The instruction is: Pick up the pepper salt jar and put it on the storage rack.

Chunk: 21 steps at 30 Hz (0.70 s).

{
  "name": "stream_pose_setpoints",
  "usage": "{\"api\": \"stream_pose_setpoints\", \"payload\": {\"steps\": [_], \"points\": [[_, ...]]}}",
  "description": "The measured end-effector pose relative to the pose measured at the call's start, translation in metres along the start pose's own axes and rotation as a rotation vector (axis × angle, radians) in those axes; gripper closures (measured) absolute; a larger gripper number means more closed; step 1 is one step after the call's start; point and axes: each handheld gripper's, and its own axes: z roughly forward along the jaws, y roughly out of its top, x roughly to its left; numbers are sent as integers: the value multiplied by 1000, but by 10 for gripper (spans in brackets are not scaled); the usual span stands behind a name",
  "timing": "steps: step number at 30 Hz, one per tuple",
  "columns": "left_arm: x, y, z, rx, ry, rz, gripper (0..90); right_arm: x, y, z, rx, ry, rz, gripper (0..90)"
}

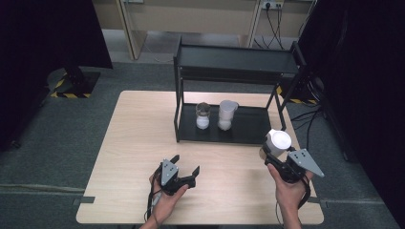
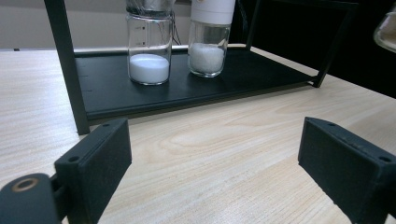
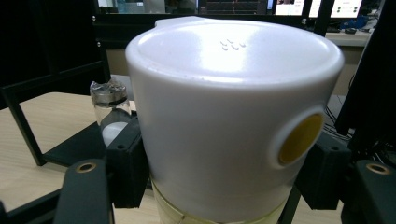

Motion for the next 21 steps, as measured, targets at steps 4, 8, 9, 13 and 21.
{"api": "stream_pose_setpoints", "payload": {"steps": [4,8,9,13,21], "points": [[0,0,0,1,0,2,91,-2,0,7,1,-7,7,310],[0,0,0,0,0,1,91,-3,1,12,1,-15,8,310],[0,0,0,0,0,1,91,-3,1,13,1,-17,8,310],[0,0,0,0,0,2,91,-3,2,18,-1,-22,8,310],[0,0,0,0,0,3,91,-2,4,27,-3,-26,12,310]]}}
